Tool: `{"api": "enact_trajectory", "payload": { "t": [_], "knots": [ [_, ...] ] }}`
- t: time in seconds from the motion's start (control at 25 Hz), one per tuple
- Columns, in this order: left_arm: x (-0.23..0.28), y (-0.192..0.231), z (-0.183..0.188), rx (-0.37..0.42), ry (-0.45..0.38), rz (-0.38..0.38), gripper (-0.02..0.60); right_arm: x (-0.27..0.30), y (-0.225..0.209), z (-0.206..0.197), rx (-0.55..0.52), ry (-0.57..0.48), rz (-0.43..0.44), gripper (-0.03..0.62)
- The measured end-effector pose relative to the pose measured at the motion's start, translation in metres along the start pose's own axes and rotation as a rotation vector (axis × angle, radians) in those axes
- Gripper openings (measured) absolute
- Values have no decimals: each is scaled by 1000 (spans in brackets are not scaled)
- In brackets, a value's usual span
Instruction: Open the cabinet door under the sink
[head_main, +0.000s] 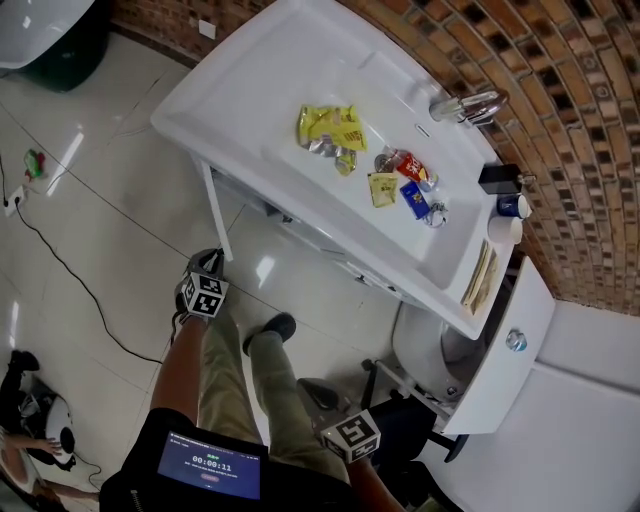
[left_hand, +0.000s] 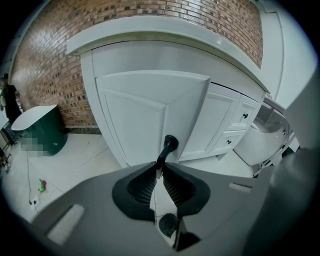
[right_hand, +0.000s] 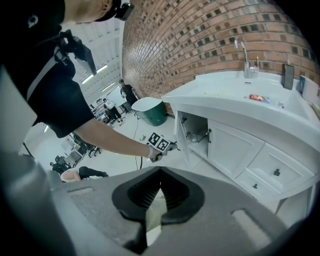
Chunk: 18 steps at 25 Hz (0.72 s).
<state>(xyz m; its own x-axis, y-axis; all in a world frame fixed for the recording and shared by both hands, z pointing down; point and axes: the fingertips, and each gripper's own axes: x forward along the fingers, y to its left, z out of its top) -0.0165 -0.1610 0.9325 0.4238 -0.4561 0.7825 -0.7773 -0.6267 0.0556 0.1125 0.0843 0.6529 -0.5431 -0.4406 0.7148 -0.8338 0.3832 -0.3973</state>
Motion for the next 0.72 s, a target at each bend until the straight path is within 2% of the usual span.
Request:
{"api": "enact_trajectory", "payload": {
  "t": [0.32, 0.56, 0.72],
  "knots": [
    [-24, 38, -26, -1, 57, 22, 51, 4, 8, 10, 3, -1, -18, -9],
    [-50, 111, -51, -92, 100, 118, 35, 17, 16, 18, 21, -12, -23, -9],
    [-57, 137, -58, -19, 169, 75, 35, 31, 29, 23, 37, -7, -11, -9]
  ]
}}
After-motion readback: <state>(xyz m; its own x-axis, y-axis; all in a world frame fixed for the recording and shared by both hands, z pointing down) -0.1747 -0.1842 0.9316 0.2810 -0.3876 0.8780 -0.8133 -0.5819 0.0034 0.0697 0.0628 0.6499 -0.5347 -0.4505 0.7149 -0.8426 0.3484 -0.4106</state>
